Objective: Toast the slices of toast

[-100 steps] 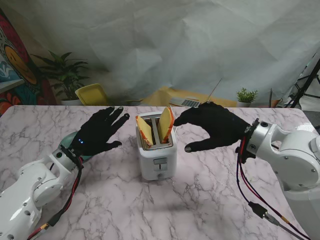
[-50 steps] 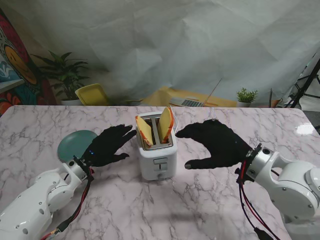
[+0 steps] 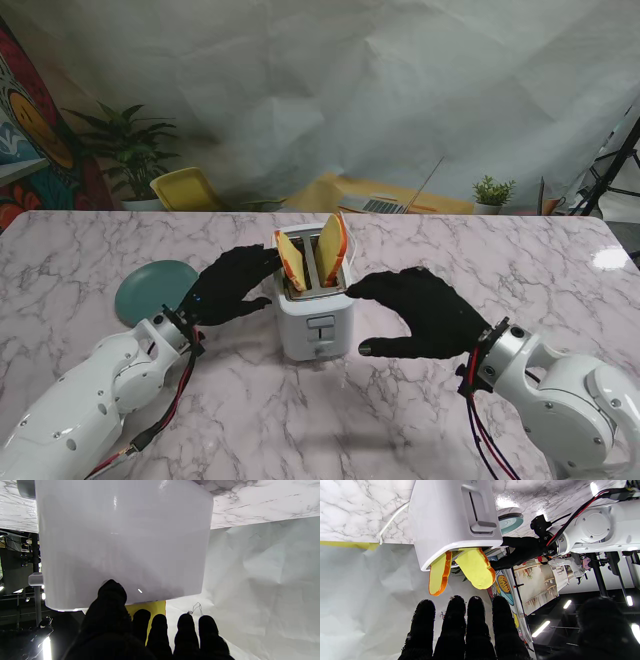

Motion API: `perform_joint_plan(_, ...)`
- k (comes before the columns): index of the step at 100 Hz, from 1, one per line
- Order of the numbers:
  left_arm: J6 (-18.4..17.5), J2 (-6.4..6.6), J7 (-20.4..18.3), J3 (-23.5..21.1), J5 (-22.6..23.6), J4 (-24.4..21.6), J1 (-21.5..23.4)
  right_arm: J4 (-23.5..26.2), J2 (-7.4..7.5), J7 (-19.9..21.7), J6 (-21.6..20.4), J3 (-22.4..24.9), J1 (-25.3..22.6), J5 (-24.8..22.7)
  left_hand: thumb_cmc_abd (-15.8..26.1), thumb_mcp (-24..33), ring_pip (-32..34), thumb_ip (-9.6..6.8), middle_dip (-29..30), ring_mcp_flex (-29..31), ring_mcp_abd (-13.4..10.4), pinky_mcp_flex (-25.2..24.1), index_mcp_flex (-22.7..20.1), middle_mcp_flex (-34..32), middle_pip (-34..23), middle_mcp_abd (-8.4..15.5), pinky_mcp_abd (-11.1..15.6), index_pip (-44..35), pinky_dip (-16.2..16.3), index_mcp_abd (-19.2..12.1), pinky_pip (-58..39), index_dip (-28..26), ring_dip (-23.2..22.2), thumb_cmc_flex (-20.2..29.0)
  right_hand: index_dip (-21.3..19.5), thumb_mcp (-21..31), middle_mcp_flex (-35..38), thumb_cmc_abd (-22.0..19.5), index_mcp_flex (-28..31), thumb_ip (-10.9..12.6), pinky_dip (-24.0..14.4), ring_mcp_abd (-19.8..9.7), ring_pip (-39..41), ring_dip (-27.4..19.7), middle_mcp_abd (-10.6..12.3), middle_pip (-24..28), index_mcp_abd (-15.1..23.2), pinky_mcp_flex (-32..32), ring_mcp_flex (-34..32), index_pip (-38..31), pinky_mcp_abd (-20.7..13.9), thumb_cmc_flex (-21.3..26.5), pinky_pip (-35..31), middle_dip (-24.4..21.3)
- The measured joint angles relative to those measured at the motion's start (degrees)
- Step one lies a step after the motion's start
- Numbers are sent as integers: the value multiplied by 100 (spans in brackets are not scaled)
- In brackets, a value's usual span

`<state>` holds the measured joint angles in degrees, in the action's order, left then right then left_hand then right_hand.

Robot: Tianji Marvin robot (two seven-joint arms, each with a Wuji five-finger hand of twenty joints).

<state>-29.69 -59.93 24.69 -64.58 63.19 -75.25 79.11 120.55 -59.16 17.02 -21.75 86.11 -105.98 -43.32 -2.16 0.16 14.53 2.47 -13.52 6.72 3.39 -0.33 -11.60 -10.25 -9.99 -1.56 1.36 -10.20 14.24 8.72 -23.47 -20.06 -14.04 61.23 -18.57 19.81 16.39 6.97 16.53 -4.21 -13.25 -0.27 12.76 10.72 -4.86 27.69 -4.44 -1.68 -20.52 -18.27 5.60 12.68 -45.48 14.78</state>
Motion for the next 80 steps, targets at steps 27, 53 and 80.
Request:
perform_joint_plan(27, -19, -34, -27, 116, -78, 101, -137, -50, -13, -96, 13, -16, -129, -16, 1, 0, 118, -12, 1, 198, -55, 0, -192, -149, -348, 74, 0, -249, 0, -90, -166, 54, 0, 11, 0, -67, 70, -58, 20, 0, 1, 3, 0, 0, -19, -65, -1, 0, 0, 2, 0, 57, 3, -12)
perform_joint_plan(53, -38, -40, -176, 114, -126, 59, -142, -90, -23, -226, 0, -115, -170, -71, 1, 10, 119, -12, 1, 409, -64, 0, -252, -375, -448, 145, 0, -575, 0, -141, -375, 54, 2, 68, 0, -250, 72, -155, 23, 0, 2, 7, 0, 0, -46, -66, -1, 0, -19, 2, 0, 185, 4, -12)
perform_joint_plan(80, -58, -40, -283, 97, -143, 32, -141, -97, -28, -335, -10, -218, -203, -160, 1, 10, 119, -12, 1, 415, -67, 1, -267, -434, -455, 148, 0, -694, 61, -147, -445, 54, 2, 68, 0, -341, 144, -157, 81, 0, 2, 9, 0, 0, -57, -68, -3, 0, -50, 4, 0, 301, 6, -12)
